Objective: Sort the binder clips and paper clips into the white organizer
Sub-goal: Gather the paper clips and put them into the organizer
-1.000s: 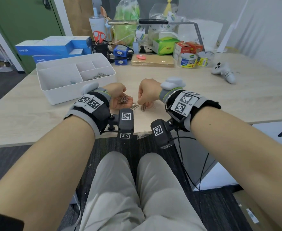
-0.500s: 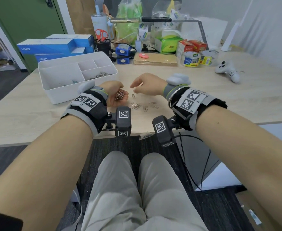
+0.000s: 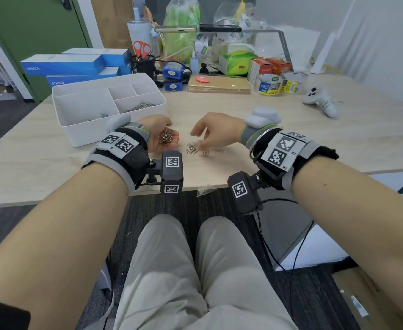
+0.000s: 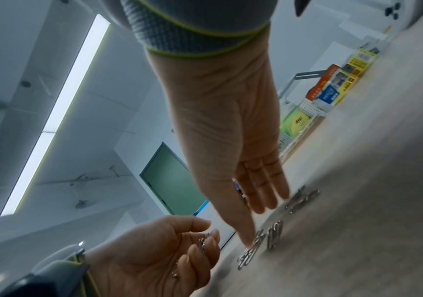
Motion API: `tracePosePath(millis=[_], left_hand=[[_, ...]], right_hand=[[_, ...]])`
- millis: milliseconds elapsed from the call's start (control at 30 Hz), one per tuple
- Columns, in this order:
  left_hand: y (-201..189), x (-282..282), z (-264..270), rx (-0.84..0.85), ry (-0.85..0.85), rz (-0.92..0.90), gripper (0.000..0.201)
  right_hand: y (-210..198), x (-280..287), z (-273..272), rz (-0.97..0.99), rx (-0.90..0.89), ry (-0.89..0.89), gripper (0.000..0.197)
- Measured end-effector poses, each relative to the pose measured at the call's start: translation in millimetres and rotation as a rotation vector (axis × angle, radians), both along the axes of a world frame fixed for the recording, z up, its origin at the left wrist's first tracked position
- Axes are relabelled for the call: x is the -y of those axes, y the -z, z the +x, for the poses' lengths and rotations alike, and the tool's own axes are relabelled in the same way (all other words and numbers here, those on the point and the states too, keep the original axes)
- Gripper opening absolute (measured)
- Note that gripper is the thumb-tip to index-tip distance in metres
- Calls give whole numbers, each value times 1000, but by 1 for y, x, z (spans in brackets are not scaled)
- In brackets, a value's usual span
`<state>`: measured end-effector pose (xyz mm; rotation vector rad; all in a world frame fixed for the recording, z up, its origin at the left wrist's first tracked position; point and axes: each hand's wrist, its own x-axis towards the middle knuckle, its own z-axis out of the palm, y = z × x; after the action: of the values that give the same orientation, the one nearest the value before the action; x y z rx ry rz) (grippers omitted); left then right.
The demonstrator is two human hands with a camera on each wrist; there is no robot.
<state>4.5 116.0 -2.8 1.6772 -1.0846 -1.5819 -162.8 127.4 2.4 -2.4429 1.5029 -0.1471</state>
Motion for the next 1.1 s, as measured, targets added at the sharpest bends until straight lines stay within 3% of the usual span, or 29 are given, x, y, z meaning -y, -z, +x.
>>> tracePosePath(millis=[100,333,733,900,1033,1100], left_hand=[[-1,-2,3,7,3,-7,40],[-1,-4,6,32,13,-3,40],[0,-3,1,3,19,19,43],[0,0,-3,-10,34,44,49],[1,4,-11,-37,58,42,52],[1,4,-16,-59,50,16,46]], right_hand=[[4,2,3,14,-67,2,45],[2,4,22,-60,-85,-62,19],[0,11,32,8,-101,110,14],[0,18,24,21,14,148,12],[-12,20,22,12,281,147,8],[-16,20,25,24,321,112,5]])
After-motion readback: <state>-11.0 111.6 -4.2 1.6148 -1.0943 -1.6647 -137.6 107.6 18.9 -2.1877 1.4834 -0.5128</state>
